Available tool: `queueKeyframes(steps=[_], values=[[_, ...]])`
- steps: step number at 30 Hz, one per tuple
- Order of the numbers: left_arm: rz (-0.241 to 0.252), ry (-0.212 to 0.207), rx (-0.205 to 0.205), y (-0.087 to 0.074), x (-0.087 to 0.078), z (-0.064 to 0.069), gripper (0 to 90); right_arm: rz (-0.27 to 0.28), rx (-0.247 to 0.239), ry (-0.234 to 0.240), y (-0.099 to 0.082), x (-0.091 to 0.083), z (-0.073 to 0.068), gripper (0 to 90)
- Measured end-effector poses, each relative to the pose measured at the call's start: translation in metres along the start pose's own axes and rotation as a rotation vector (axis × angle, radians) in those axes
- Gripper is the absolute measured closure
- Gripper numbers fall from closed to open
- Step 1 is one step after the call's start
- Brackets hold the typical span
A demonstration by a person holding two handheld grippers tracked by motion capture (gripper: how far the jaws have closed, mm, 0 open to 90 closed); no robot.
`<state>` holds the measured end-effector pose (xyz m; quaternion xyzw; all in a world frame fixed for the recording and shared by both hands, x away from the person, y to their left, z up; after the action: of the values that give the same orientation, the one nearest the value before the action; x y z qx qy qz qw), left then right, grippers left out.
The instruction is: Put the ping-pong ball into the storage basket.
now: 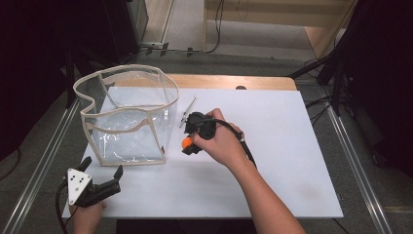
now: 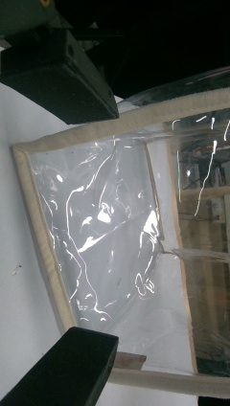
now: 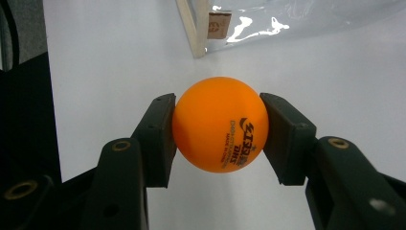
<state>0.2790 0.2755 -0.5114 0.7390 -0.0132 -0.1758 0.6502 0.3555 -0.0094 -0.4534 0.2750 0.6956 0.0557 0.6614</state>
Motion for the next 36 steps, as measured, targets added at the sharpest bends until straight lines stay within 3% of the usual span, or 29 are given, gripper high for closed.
queueKeyframes(steps=[20,36], values=[[-0.002,-0.003,0.001,0.000,0.000,0.000,0.0,0.032,-0.023,-0.001,0.021,-0.027,0.010,47.5],[-0.002,-0.004,-0.001,0.000,0.000,0.000,0.0,0.023,-0.015,0.018,0.032,-0.044,0.014,47.7]])
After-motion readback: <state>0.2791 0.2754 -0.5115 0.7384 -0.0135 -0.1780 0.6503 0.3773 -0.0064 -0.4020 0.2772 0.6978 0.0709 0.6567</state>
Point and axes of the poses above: each handheld gripper's, and its own axes: x roughly forward along the jaws, y roughly out of its top, z roughly to its right, the point moved 7 cm from there along x, roughly forward along the jaws, and after that the axes turned 1 degree about y, right-handed, at the moved point
